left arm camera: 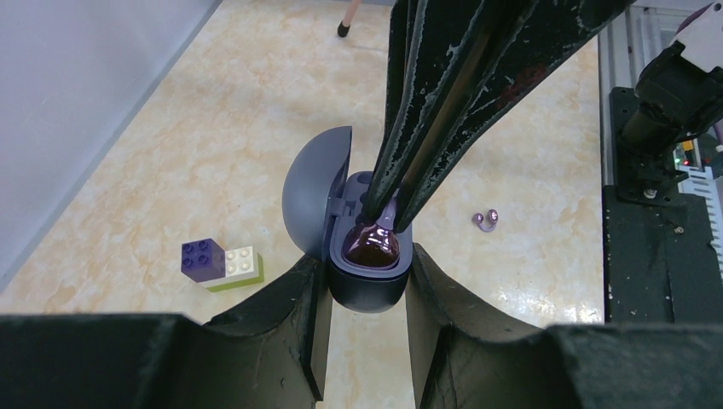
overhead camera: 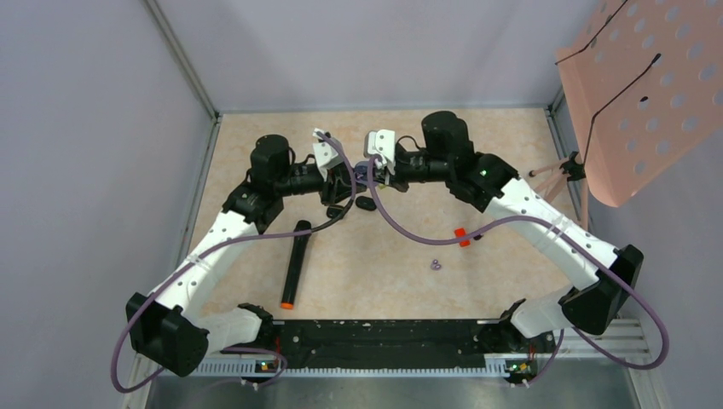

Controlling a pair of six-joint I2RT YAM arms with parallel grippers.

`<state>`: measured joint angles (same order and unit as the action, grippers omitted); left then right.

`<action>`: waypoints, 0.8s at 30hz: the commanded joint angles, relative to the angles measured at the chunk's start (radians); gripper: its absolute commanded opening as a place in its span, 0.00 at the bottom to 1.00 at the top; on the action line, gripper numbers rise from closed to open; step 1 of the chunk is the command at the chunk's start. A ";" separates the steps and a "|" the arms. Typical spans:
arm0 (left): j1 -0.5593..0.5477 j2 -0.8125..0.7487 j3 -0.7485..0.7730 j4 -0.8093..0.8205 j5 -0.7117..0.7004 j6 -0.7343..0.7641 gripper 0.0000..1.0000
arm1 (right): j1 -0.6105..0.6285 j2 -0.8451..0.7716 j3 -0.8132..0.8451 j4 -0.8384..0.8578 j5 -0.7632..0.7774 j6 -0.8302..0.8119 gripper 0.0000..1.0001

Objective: Insert the wireless bluetooth earbuds into the charging case
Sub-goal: Place the earbud in the charging case.

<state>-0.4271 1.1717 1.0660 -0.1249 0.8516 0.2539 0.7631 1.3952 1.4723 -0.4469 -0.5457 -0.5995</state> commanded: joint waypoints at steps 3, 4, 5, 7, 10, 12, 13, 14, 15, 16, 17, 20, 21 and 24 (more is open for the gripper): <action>-0.004 0.008 0.053 0.025 0.034 0.029 0.00 | -0.005 0.026 0.064 -0.019 -0.030 -0.015 0.00; -0.005 0.008 0.054 0.024 0.035 0.029 0.00 | -0.005 0.027 0.065 -0.019 -0.030 -0.011 0.00; -0.005 0.009 0.055 0.024 0.036 0.030 0.00 | -0.005 0.027 0.067 -0.019 -0.030 -0.008 0.02; -0.006 0.013 0.056 0.016 0.036 0.040 0.00 | -0.005 0.023 0.072 -0.020 -0.019 0.000 0.14; -0.006 0.014 0.054 0.004 0.030 0.050 0.00 | -0.009 0.001 0.085 -0.031 0.003 0.025 0.29; -0.005 0.015 0.052 0.004 0.024 0.053 0.00 | -0.012 -0.021 0.089 -0.053 0.013 0.021 0.36; -0.004 0.016 0.051 0.006 0.023 0.054 0.00 | -0.013 -0.030 0.090 -0.068 0.021 0.017 0.39; -0.004 0.016 0.047 0.011 0.024 0.053 0.00 | -0.014 -0.038 0.094 -0.083 0.030 0.010 0.41; -0.004 0.018 0.046 0.016 0.022 0.048 0.00 | -0.017 -0.046 0.099 -0.098 0.041 0.004 0.41; -0.004 0.020 0.044 0.022 0.018 0.042 0.00 | -0.019 -0.056 0.107 -0.107 0.053 0.004 0.42; -0.003 0.020 0.041 0.023 0.013 0.039 0.00 | -0.023 -0.067 0.115 -0.113 0.062 0.012 0.42; 0.004 0.013 0.014 0.043 -0.012 0.018 0.00 | -0.039 -0.110 0.130 -0.120 0.087 0.045 0.44; 0.014 0.009 -0.002 0.064 -0.020 -0.008 0.00 | -0.044 -0.136 0.120 -0.122 0.100 0.056 0.44; 0.037 -0.005 -0.047 0.141 -0.038 -0.114 0.00 | -0.058 -0.195 0.014 -0.155 0.126 0.079 0.41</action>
<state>-0.4164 1.1873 1.0634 -0.1097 0.8394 0.2531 0.7307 1.3109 1.5379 -0.5728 -0.4660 -0.5644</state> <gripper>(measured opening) 0.384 0.431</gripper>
